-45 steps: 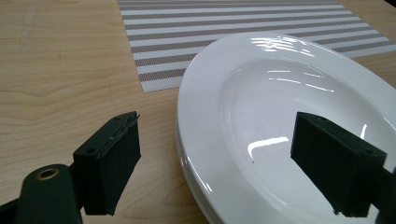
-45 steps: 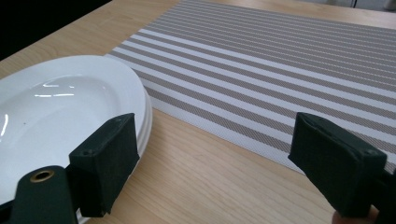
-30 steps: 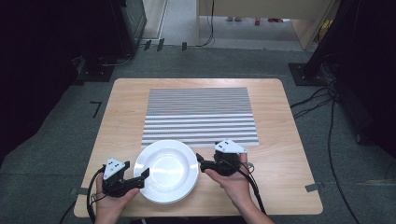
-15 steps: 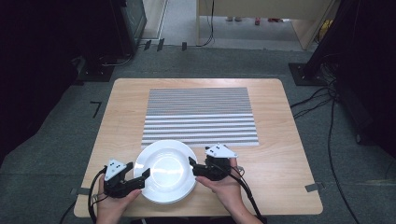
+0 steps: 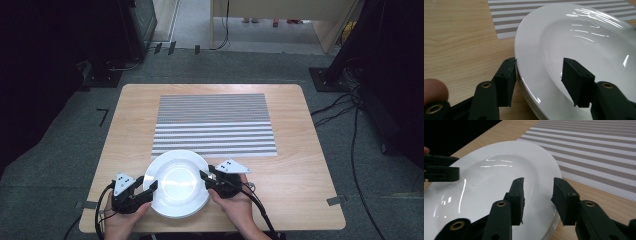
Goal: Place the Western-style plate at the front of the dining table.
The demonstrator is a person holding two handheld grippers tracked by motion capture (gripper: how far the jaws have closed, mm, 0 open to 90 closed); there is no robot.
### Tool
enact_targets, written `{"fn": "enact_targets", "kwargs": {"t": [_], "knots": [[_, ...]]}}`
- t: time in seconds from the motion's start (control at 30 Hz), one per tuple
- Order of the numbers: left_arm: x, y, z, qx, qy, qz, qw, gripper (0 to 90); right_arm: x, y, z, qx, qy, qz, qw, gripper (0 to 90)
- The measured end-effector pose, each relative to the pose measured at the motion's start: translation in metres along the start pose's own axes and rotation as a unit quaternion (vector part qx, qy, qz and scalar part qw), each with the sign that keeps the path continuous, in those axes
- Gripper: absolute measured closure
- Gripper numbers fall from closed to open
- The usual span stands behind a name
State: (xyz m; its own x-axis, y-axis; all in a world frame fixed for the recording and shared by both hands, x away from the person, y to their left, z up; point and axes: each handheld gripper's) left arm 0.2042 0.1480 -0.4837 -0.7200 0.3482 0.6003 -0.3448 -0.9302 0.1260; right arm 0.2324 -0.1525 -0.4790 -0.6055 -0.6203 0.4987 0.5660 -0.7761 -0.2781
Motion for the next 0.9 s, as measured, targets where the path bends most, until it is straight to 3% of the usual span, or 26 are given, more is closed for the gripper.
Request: {"fn": "enact_targets", "kwargs": {"t": [0.13,0.27,0.47,0.6,0.9], "knots": [[-0.002,-0.003,-0.002,0.002,-0.004,-0.002,1.0000,53.0,0.000,0.002,-0.003,-0.003,0.004,0.006,1.0000,70.3],[-0.002,-0.004,-0.002,0.003,-0.002,-0.006,1.0000,53.5,0.002,0.009,-0.004,-0.005,0.026,-0.013,0.9996,71.9],[-0.002,-0.005,-0.004,0.004,0.004,-0.010,0.9999,53.5,0.001,0.020,-0.010,-0.032,0.018,-0.014,0.9992,75.6],[-0.002,-0.006,-0.006,0.009,0.011,-0.013,0.9998,53.8,0.000,0.022,-0.012,-0.067,0.012,0.016,0.9976,76.9],[-0.002,-0.005,-0.007,0.013,0.014,-0.008,0.9998,54.0,0.002,0.028,-0.014,-0.120,0.016,0.034,0.9921,81.1]]}}
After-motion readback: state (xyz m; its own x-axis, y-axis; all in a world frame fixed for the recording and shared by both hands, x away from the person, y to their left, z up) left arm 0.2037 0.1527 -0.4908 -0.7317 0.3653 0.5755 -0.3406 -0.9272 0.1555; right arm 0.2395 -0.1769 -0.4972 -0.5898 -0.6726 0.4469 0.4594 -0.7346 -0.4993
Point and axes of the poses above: each handheld gripper's, and its own axes: x roughly backward along the jaws, z roughly out of its top, y roughly to its right, and after that the axes turned 2 degrees about z, right-handed
